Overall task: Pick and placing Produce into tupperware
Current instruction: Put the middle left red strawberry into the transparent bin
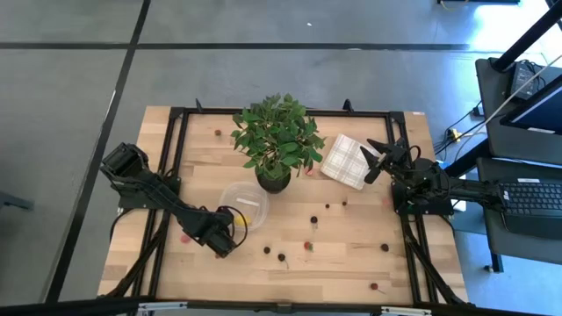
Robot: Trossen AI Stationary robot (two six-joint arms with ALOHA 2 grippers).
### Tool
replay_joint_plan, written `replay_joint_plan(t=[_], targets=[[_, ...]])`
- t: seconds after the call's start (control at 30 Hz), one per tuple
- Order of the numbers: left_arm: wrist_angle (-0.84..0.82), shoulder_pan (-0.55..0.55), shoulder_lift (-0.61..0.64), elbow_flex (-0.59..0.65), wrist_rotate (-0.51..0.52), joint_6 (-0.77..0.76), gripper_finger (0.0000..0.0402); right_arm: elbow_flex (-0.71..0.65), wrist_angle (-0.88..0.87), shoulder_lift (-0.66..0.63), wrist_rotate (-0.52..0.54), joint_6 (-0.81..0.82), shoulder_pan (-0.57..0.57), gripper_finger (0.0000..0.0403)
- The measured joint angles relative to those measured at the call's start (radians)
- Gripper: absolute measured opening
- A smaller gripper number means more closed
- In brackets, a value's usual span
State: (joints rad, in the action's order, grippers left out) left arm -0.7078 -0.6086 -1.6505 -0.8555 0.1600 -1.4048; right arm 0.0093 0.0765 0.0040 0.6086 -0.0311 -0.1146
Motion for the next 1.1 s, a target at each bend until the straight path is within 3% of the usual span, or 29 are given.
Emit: replay_joint_plan(t=[0.5, 0.7, 0.83, 1.1], targets=[[-0.004, 0.001, 0.001, -0.001, -0.029, 0.024, 0.0133, 0.0, 0.0, 0.0, 0.0, 0.0, 0.0, 0.0182], [-0.01, 0.002, 0.001, -0.005, -0.049, 0.05, 0.0141, 0.0, 0.0, 0.0, 0.0, 0.0, 0.0, 0.0182], [-0.034, -0.002, 0.002, -0.031, -0.121, 0.054, 0.0141, 0.0, 0.0, 0.0, 0.0, 0.0, 0.0, 0.0182], [-0.224, 0.002, 0.053, -0.134, -0.186, 0.054, 0.0136, 0.0, 0.0, 0.0, 0.0, 0.0, 0.0, 0.0182]])
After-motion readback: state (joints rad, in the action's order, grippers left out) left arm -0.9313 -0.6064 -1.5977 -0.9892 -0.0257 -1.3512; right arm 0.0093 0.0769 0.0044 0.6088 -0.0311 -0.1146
